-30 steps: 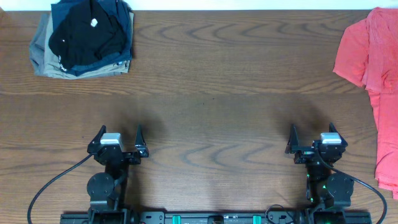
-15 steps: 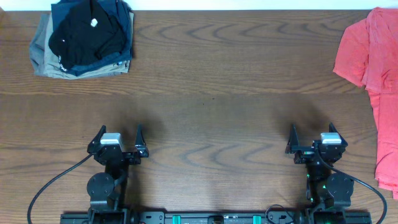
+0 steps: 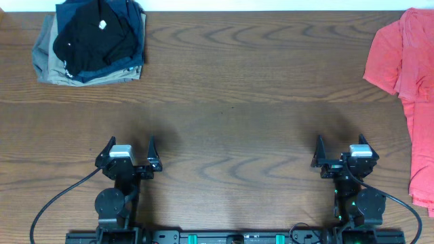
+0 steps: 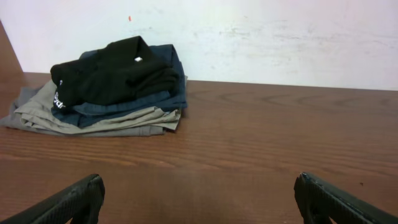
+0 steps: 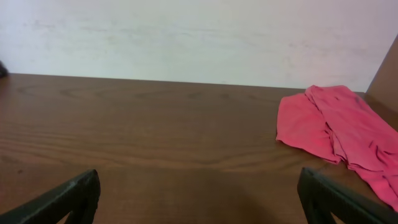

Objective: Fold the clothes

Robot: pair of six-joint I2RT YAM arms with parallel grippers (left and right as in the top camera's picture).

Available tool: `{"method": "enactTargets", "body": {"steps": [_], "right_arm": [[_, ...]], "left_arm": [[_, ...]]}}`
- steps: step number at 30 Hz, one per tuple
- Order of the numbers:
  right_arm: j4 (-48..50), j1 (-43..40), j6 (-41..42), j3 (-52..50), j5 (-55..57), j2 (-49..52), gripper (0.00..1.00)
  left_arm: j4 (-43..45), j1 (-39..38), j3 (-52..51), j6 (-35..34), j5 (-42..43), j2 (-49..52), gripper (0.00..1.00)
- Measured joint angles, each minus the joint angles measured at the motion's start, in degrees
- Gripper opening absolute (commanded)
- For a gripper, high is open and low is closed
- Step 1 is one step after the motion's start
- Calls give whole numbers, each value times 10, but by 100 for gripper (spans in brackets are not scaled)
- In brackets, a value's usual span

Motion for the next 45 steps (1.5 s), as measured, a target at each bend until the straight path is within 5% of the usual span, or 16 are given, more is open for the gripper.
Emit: {"method": "enactTargets", "body": {"steps": [5,15,22,27,33,41,45], "right_arm": [[34,0,14,0,-16,0,99],[75,0,326,0,-384,0,99],[208,0,421,1,-443,0,99],[193,0,416,35,-401,8,99],[36,0,301,200,-283,112,99],[-223,-1,186,492,14,457,99],[-352,-22,156,677,78,679,99]], "left_arm": [[0,0,0,0,0,0,98],[0,0,0,0,0,0,98],[0,0,0,0,0,0,98],[0,0,0,0,0,0,98],[0,0,0,0,0,0,98],[0,0,0,0,0,0,98],[0,0,0,0,0,0,98]]}}
